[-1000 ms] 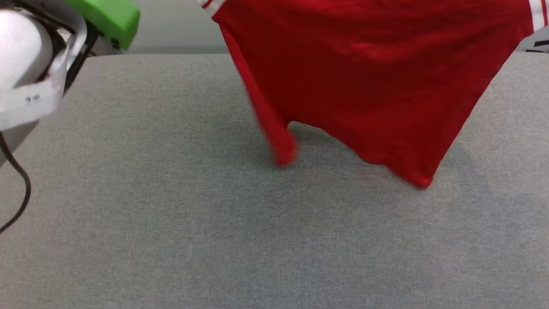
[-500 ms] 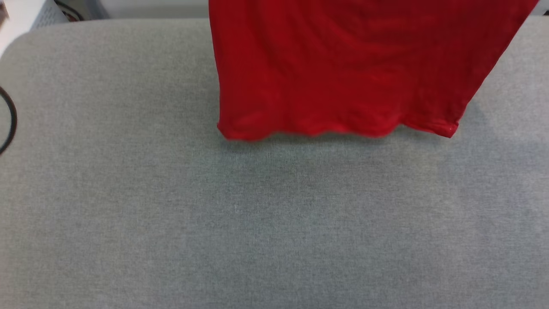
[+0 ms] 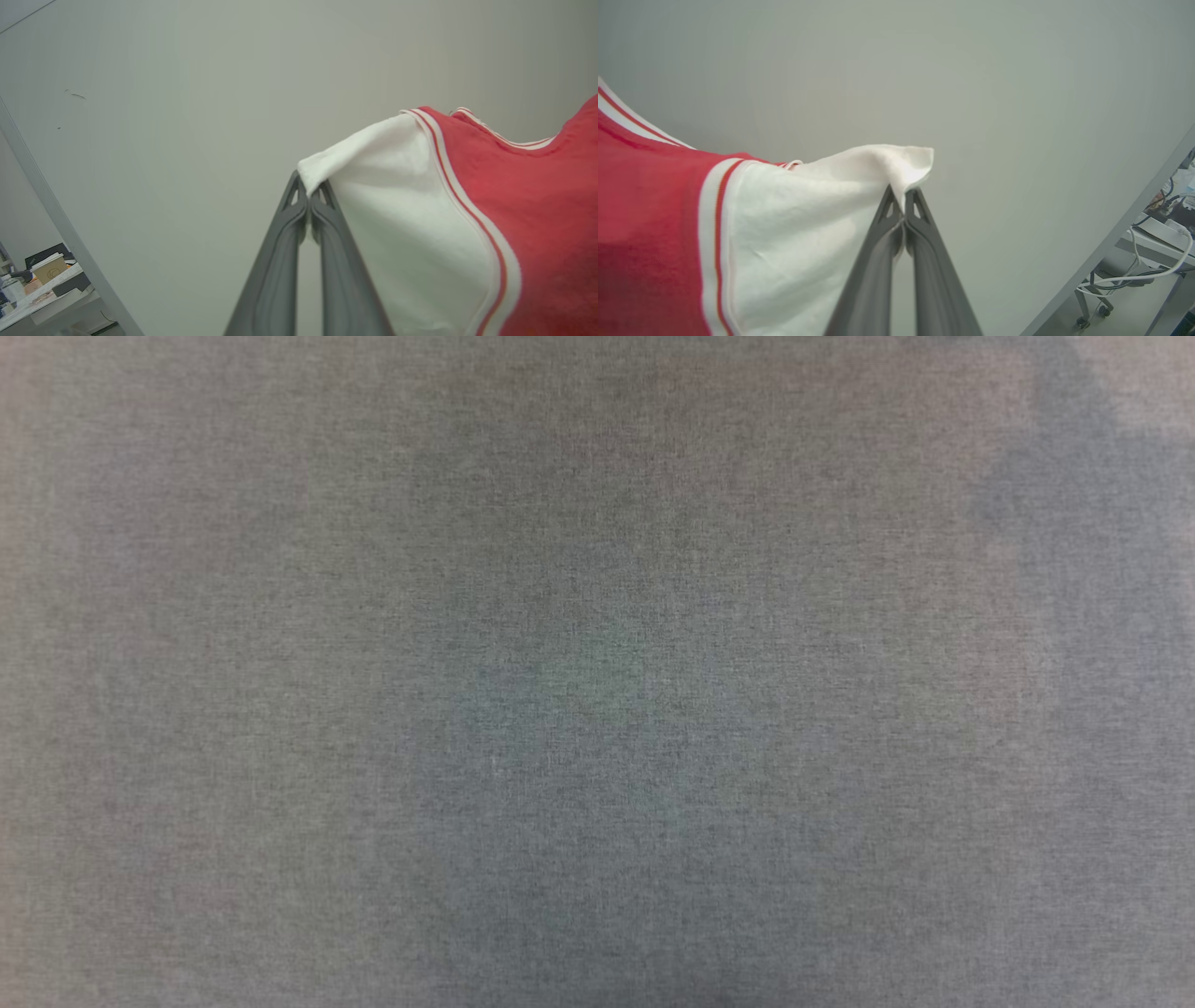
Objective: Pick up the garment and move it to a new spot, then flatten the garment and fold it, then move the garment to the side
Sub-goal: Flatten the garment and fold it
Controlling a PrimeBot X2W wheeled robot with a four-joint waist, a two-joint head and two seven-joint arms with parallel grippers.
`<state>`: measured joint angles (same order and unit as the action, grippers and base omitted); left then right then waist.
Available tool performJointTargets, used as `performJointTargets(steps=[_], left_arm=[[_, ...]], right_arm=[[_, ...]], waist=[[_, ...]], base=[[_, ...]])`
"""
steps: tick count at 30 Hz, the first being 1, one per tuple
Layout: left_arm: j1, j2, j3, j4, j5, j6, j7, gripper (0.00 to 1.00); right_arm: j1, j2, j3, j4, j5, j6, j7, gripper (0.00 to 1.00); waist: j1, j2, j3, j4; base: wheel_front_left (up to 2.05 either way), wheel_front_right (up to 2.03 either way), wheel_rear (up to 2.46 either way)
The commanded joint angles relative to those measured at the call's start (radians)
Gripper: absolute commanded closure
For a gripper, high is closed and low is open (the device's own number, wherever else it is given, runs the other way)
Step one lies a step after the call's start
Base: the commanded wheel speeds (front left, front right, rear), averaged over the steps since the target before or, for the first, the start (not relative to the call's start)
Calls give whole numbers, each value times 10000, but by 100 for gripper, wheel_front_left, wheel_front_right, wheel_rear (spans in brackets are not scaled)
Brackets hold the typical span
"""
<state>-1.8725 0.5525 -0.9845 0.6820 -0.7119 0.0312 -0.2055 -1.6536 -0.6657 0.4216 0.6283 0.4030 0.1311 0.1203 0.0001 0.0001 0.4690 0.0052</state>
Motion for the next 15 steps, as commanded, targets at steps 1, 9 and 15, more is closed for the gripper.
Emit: performJointTargets(steps=[1,9,15], left_arm=[[-186,-96,44,253,133,-55,-126,100],[330,-381,180,1231,3,-342,-485,100],[1615,-254,675,838,-11,-274,-556,100]], right_arm=[[-209,106,67,253,-33,-4,-183,100],[64,540,568,1208,526,-4,-1056,100],[1170,764,1143,1347,1238,-4,-1627,100]], waist=[[-1,-1,288,-81],[-1,-1,575,-183],[-1,-1,421,-206]], base=[[0,0,0],[0,0,0],[0,0,0]])
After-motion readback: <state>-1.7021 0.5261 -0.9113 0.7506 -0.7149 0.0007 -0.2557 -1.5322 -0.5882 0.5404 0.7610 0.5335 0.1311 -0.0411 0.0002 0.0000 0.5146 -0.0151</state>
